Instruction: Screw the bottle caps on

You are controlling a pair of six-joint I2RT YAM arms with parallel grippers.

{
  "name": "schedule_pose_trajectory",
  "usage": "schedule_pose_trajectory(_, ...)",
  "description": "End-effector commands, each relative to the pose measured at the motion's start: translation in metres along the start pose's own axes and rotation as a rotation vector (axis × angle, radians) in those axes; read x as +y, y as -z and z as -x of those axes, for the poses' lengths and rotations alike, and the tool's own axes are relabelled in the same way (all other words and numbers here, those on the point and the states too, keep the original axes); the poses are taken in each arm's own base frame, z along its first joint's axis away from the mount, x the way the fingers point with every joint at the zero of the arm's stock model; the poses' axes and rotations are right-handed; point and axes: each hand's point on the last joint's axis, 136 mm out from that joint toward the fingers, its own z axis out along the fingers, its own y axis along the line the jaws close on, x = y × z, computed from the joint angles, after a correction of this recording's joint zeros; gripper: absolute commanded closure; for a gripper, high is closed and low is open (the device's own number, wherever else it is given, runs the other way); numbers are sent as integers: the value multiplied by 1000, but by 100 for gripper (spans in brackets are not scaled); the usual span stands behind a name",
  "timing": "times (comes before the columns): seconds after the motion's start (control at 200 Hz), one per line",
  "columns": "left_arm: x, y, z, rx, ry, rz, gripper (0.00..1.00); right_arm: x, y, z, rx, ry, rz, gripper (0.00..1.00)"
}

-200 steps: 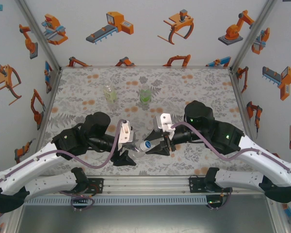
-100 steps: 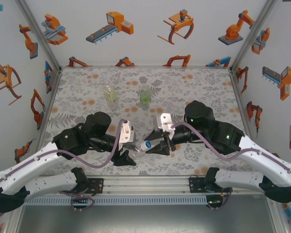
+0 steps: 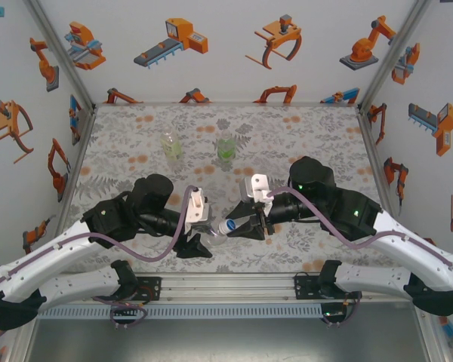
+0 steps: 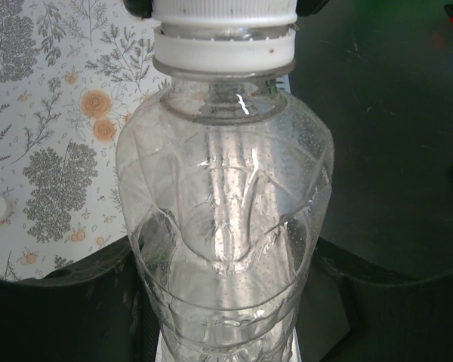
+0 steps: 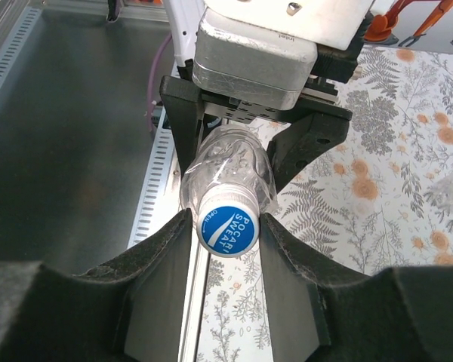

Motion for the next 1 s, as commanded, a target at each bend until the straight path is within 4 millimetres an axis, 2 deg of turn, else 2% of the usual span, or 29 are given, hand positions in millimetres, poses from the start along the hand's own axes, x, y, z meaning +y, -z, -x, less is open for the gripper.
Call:
schedule_pose_trajectory(0.0,-2,2,5,-9,-4,-6,100,0,6,17,-53,9,-12,60)
schedule_pose_trajectory(0.165,-2,1,6,-11,-6,-6,100,-2,5,14,-37,-24,-17,66)
schedule_pose_trajectory(0.315,0,0,5,-11,-8,3,100,-6,4,11,-28,-98,-38,78)
schedule_pose_trajectory(0.466,12,-1,-2,9,-8,73,100,-41,5,-3,-9,-353,-236,100)
schedule_pose_trajectory(0.506,18,0,-4,18,-7,105,100,-53,5,-8,-13,-465,-307,100)
schedule_pose_trajectory(0.551,23,1,-7,28,-11,138,100,-66,7,-16,-25,-604,-387,94)
schedule_pose_trajectory(0.686,33,2,-10,34,-26,199,100,-94,13,-52,-25,-1011,-614,100)
schedule_pose_trajectory(0.776,37,1,-11,41,-28,214,100,-100,24,-79,-29,-1282,-764,100)
schedule_pose_trajectory(0.836,38,0,-11,42,-28,215,100,-96,33,-103,-19,-1485,-871,100)
schedule_pose_trajectory(0.876,38,0,-10,40,-28,213,100,-95,28,-105,-28,-1526,-856,100)
schedule_pose_trajectory(0.991,38,0,-11,40,-27,216,100,-96,23,-109,0,-1555,-865,87)
